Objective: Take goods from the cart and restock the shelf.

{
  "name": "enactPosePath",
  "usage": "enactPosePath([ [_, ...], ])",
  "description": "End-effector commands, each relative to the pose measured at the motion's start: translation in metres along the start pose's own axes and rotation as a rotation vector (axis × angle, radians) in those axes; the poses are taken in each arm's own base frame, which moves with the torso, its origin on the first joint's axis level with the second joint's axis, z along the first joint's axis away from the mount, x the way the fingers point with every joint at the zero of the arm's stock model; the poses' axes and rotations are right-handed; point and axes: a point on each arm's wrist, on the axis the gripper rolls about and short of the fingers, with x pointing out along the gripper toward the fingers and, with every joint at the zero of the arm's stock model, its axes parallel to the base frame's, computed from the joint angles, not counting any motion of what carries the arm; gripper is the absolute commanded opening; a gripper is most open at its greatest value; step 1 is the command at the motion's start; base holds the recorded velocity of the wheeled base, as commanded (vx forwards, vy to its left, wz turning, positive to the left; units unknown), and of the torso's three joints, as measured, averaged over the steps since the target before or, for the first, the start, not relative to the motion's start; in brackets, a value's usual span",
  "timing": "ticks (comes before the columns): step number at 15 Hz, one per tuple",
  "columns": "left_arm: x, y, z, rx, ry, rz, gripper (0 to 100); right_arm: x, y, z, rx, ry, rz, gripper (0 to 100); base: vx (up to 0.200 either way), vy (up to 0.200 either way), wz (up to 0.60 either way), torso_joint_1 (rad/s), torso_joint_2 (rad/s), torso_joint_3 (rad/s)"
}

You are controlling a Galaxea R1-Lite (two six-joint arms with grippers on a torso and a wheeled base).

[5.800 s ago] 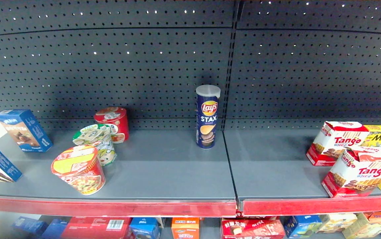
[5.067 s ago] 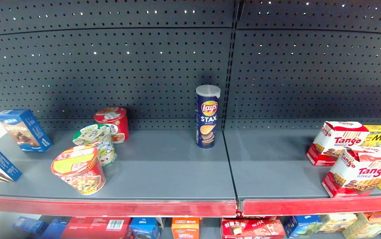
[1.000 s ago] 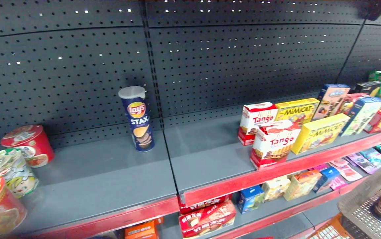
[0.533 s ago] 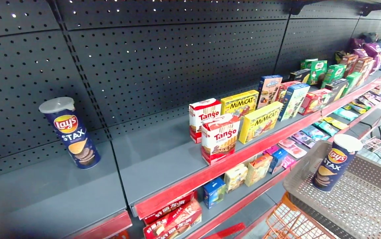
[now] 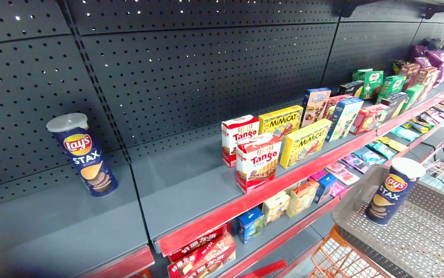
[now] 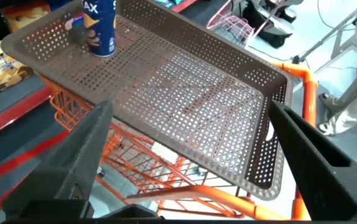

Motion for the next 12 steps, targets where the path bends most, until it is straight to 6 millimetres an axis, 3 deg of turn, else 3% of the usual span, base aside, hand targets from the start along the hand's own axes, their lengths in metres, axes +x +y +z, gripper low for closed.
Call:
enactPosePath([
  [1,0.000,0.000,0.000,0.000,0.001,0.002,100,0.000,0.000,0.000,-0.001,0.004,-0.004,100,0.000,0.000,-0.60,0.002,0.00,-0.002],
  [4,0.000,0.000,0.000,-0.001,0.001,0.002,100,0.001,0.000,0.001,0.003,-0.018,-0.001,100,0.000,0.000,-0.60,-0.002,0.00,0.004],
  [10,0.000,0.000,0.000,-0.001,0.001,0.002,100,0.011,0.003,0.000,-0.011,-0.042,0.061,100,0.000,0.000,0.00,0.000,0.00,0.000],
  [12,0.000,0.000,0.000,-0.001,0.001,0.003,100,0.020,0.003,0.007,-0.007,-0.015,0.058,100,0.000,0.000,0.00,0.000,0.00,0.000],
])
